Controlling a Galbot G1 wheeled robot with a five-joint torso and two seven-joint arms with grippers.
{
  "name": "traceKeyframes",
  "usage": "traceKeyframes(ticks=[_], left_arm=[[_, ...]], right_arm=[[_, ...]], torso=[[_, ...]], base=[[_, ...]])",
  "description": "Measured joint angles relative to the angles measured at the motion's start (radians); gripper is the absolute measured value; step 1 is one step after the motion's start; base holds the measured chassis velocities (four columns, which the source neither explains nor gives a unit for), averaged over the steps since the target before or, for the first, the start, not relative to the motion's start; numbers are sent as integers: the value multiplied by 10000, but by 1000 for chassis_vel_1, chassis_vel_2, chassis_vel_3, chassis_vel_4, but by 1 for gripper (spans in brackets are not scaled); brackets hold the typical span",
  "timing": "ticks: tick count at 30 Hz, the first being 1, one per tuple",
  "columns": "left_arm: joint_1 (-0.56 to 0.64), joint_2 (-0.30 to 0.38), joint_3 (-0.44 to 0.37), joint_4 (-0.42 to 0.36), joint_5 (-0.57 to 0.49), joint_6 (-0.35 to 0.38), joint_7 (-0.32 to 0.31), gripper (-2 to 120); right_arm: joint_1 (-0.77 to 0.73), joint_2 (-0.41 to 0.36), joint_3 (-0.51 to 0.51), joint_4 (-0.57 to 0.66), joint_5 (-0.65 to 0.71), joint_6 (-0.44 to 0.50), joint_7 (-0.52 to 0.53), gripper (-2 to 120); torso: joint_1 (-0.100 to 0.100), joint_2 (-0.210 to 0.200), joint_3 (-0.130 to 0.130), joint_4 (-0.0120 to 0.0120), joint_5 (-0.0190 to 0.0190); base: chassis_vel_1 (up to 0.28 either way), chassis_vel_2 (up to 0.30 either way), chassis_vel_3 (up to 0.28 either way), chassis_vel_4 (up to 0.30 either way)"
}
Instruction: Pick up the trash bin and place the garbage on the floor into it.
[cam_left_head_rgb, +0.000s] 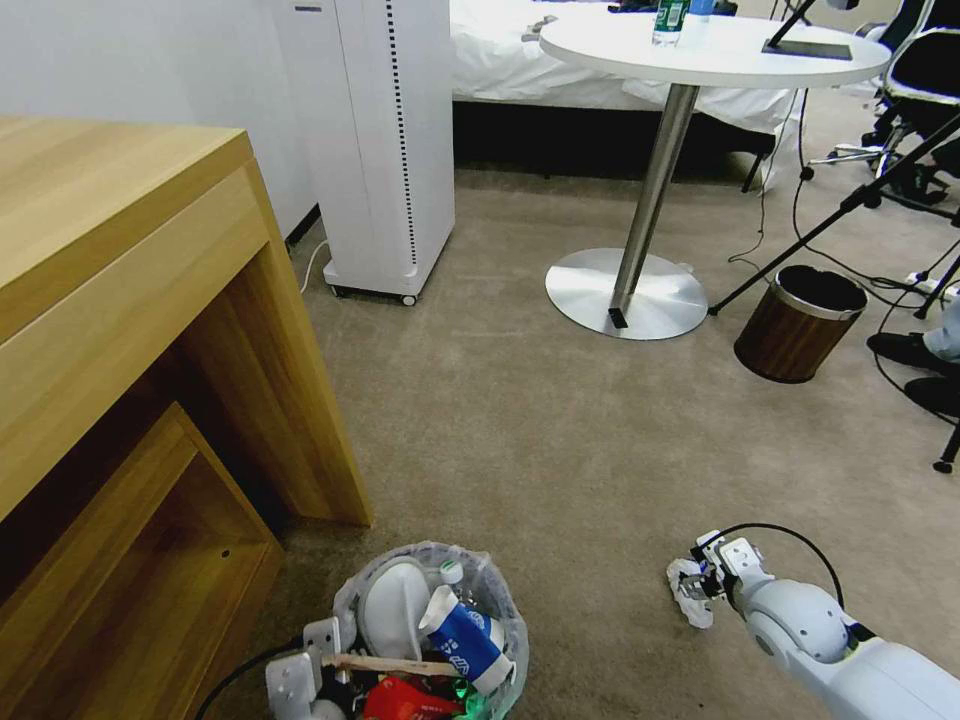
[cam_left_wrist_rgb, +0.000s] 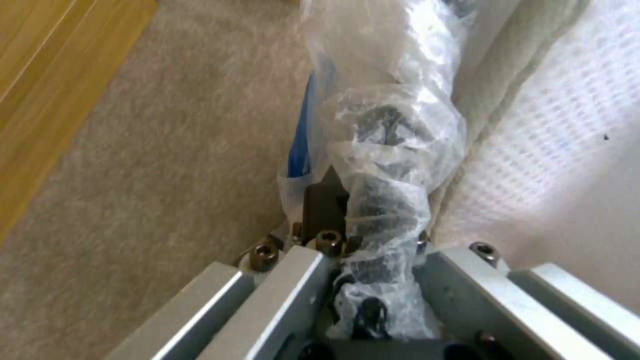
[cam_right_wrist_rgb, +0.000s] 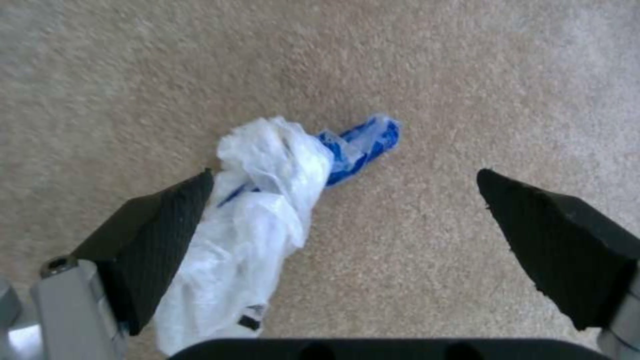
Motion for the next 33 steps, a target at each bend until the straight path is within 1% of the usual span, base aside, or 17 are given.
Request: traceKeyframes(ticks=[2, 3, 7, 11, 19, 24, 28, 33], left_arm=[[-272, 74, -25, -70, -397, -45, -211, 0], [-272, 74, -25, -70, -397, -45, -211, 0], [-791, 317, -122, -228, -1185, -175, -630, 0], [-993, 394, -110, -294, -1484, -226, -767, 0], [-1071, 286, 46, -369, -1648, -228, -897, 0], [-1017, 299, 47, -495, -1719, -222, -915, 0], [-1215, 396, -75, -719, -2075, -263, -1021, 0], [-1079, 384, 5, -736, -1963, -239, -1011, 0]], right_arm=[[-7, 11, -88, -166, -162, 192, -4, 100], [-7, 11, -88, -166, -162, 192, -4, 100], [-28, 76, -273, -359, -368, 476, -57, 100], [87, 222, -471, -480, -405, 558, -64, 100], [290, 737, -807, -1114, -619, 604, 9, 100], [200, 814, -810, -1259, -713, 680, 20, 100], [152, 988, -882, -1527, -902, 835, 24, 100], [184, 1011, -978, -1582, -931, 834, 77, 100]], torso=[[0, 0, 0, -1, 1], [0, 0, 0, -1, 1], [0, 0, 0, -2, 2], [0, 0, 0, -1, 2], [0, 0, -1, 0, 3], [0, 0, -1, 0, 3], [0, 0, -2, -2, 5], [0, 0, -2, -1, 4]], base=[[0, 0, 0, 0], [0, 0, 0, 0], [0, 0, 0, 0], [0, 0, 0, 0], [0, 0, 0, 0], [0, 0, 0, 0], [0, 0, 0, 0], [0, 0, 0, 0]])
